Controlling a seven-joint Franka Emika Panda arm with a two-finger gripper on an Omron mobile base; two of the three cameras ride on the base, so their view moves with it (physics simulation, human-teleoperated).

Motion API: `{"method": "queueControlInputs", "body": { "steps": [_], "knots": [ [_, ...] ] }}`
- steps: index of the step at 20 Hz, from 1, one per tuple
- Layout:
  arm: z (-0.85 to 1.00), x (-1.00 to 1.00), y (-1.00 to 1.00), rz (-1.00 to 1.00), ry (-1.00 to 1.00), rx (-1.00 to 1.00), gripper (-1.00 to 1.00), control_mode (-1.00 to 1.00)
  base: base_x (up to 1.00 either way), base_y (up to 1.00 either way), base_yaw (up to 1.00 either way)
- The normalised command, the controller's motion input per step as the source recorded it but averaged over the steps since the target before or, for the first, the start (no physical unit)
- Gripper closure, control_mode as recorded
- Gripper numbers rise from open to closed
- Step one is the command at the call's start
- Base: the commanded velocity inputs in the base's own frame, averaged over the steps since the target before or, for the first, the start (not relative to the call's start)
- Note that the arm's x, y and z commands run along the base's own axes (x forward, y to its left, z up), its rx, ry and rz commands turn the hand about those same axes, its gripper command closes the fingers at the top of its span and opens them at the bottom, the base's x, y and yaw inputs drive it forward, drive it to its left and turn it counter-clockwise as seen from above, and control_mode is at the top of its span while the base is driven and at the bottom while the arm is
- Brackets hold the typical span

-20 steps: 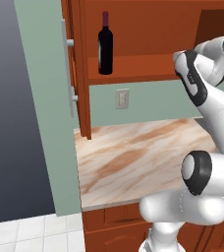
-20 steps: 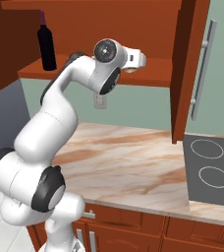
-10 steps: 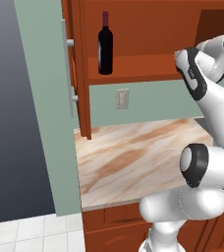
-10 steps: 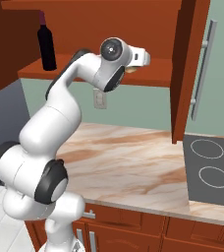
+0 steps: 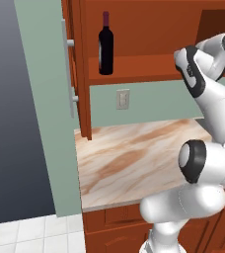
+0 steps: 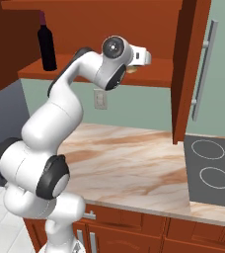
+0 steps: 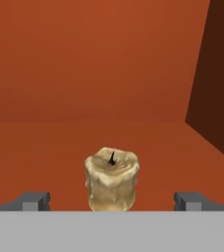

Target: Get the candle and the wine from the cabinet and move them to the dining counter.

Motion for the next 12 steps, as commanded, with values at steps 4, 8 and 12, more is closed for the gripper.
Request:
{"method": "queueControlInputs", "body": {
  "steps": [4,8,12],
  "knots": [
    [-0.01,0.02,0.00,0.00,0.05,0.00,-1.00,-1.00,0.00,0.00,0.00],
    [0.00,0.05,0.00,0.00,0.06,0.00,-1.00,-1.00,0.00,0.00,0.00],
    [0.00,0.13,0.00,0.00,0.03,0.00,-1.00,-1.00,0.00,0.00,0.00]
  ]
}}
